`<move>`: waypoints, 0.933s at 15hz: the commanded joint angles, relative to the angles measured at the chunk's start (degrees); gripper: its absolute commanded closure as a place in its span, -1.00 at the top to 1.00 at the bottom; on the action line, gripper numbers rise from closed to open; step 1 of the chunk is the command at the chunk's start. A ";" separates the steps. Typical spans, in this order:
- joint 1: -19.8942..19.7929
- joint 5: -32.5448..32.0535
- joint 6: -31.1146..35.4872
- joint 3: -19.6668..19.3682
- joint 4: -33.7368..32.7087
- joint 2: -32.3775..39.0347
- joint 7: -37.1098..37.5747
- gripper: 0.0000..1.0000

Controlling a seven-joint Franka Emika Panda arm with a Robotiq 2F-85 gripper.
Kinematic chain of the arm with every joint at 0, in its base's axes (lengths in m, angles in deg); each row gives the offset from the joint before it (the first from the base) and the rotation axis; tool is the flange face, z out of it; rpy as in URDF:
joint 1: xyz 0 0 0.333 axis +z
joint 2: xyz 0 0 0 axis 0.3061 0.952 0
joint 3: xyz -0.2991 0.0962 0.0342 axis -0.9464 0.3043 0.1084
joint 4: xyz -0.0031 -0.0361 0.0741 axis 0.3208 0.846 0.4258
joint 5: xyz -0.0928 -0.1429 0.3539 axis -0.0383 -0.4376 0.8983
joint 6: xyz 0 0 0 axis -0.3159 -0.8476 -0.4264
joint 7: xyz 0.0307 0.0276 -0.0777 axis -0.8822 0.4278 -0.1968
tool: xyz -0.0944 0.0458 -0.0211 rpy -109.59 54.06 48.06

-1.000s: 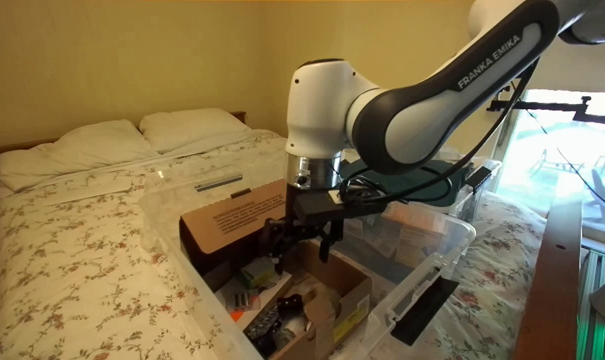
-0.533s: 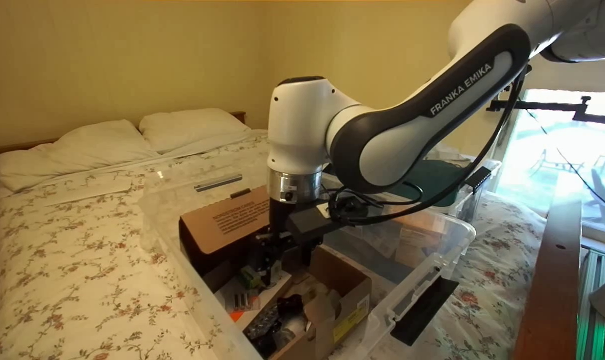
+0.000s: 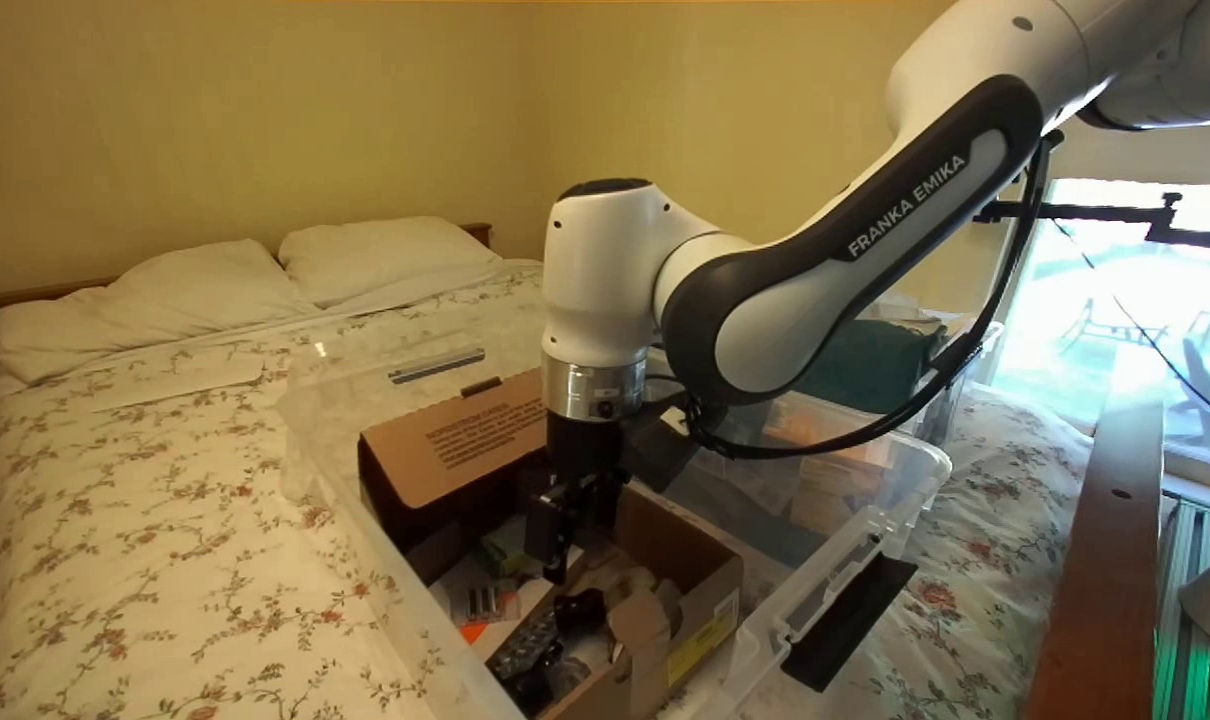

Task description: Shift one object to the crate on the right

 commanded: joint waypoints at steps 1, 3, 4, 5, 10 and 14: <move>1.11 -0.12 1.56 -0.15 -2.38 2.55 -10.66 1.00; 1.41 0.19 1.69 0.65 -3.76 4.50 -16.48 1.00; 1.59 0.50 0.83 1.14 -5.34 6.24 -19.49 1.00; 1.67 0.91 0.75 1.50 -6.09 7.27 -21.74 1.00; 2.86 1.29 0.13 0.39 -11.27 12.37 -24.99 0.84; 2.98 1.04 0.51 -0.60 -14.77 13.99 -24.95 1.00</move>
